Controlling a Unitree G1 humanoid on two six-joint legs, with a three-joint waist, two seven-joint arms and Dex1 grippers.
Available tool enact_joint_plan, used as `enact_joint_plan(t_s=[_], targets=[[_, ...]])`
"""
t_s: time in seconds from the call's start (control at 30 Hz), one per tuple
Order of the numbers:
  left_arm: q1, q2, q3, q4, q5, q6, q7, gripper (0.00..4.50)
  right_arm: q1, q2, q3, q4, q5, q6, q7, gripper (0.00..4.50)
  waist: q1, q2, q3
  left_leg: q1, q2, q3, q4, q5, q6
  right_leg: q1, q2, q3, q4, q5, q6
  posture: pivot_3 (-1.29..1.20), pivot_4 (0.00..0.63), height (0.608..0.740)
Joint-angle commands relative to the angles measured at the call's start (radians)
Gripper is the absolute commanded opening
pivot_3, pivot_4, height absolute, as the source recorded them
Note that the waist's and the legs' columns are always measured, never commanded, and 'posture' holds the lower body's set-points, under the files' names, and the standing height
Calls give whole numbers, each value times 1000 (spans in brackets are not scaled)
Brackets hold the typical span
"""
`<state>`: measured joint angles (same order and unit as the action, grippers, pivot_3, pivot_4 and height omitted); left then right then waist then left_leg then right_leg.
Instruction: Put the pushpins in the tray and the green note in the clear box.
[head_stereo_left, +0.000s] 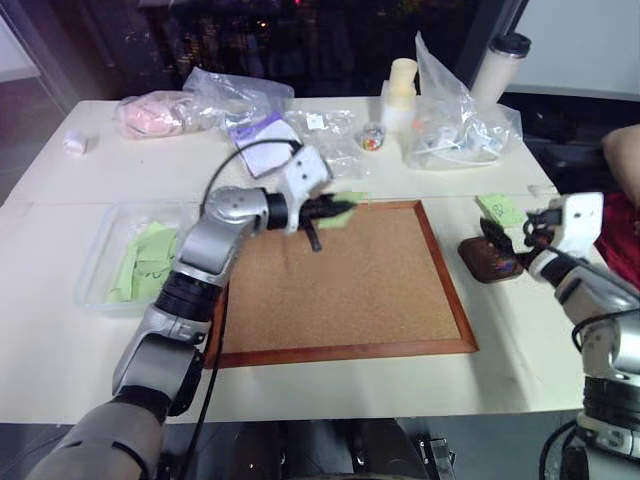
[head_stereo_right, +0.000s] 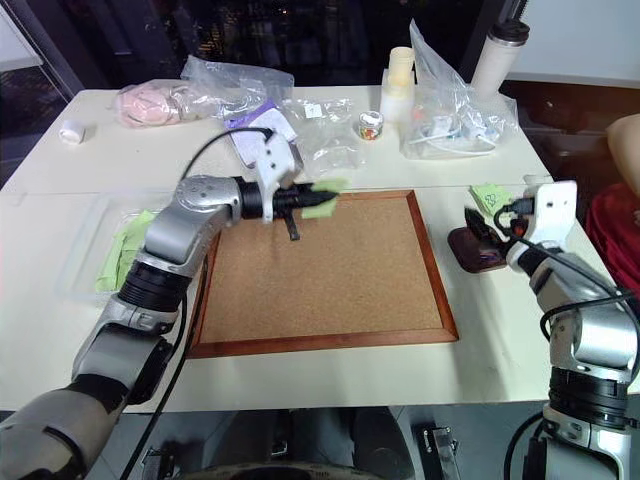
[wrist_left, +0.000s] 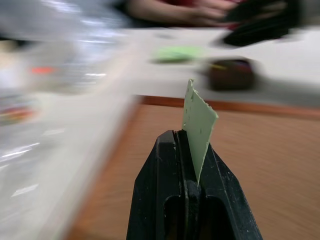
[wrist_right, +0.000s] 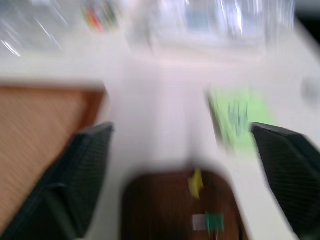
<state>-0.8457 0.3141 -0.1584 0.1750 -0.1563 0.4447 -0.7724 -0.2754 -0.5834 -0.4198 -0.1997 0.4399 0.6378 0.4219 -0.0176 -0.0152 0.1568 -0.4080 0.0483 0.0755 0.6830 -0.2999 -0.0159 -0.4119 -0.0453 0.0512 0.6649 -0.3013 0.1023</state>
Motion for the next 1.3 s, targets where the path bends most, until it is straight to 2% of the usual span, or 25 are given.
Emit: enact_joint_plan(t_s=[0.03,0.1,0.17,0.23,0.33,0.43,0.63,0.73,0.8,0.97,1.13,1.23,1.3], targets=[[-82,43,243,-55,78,152,368,0,-94,-29,67,-193,205,81,147,4455,-2,0,0,0,0,0,0,0,0,0,0,0,0,0,0,0,150,734],[-62,109,335,-167,120,370,474,0,-161,-45,162,-249,305,161,243,4455,-23,0,1,0,1,0,0,0,0,-1,0,0,1,0,0,0,150,734],[-14,152,357,-280,145,589,514,0,-192,-62,233,-268,334,201,291,4455,-27,0,1,0,1,-2,-2,0,1,-2,2,0,0,0,0,0,150,734],[42,178,387,-422,164,806,551,0,-219,-79,305,-281,350,225,341,4455,-20,0,1,-1,1,-5,-3,0,0,0,1,-1,0,0,0,0,150,734],[106,215,406,-596,200,1021,603,0,-243,-90,386,-282,349,229,405,4455,6,-4,3,-2,0,-5,0,0,0,0,-4,-2,0,0,0,0,150,734],[161,217,438,-678,207,1141,625,0,-260,-82,456,-258,304,201,439,4455,14,-11,7,-3,-1,-6,2,0,0,2,-5,-2,0,1,1,0,150,734],[200,188,507,-680,219,1165,663,0,-268,-54,503,-213,256,154,454,4455,12,-11,6,-1,-2,-6,2,0,-1,2,-5,-2,-1,1,2,0,150,734],[227,184,515,-677,211,1144,663,933,-259,-49,507,-215,255,151,453,4500,6,-11,6,-1,-1,-6,1,1,-1,1,-4,-2,-1,1,2,0,150,734],[239,177,514,-673,202,1142,657,1788,-246,-55,500,-220,255,155,451,4500,5,-11,6,-1,-1,-6,1,1,-1,1,-4,-2,0,1,2,0,150,734],[236,180,505,-660,191,1131,655,4409,-216,-80,474,-242,262,170,441,4500,6,-11,6,-1,-1,-6,1,1,-1,1,-5,-2,0,1,2,0,150,734],[194,192,509,-652,149,1054,613,4466,-179,-98,418,-276,289,199,412,4500,7,-11,6,-1,-1,-6,1,1,-1,1,-5,-2,0,1,2,0,150,734],[146,245,485,-649,53,964,488,4466,-146,-92,317,-307,374,250,359,4500,8,-12,7,-2,-1,-6,1,1,-1,1,-5,-2,0,1,2,0,150,734],[125,273,475,-653,-64,945,352,4466,-108,-92,239,-334,450,290,317,4500,7,-12,7,-2,-1,-6,1,1,-2,1,-6,-2,-1,1,2,0,150,734]])
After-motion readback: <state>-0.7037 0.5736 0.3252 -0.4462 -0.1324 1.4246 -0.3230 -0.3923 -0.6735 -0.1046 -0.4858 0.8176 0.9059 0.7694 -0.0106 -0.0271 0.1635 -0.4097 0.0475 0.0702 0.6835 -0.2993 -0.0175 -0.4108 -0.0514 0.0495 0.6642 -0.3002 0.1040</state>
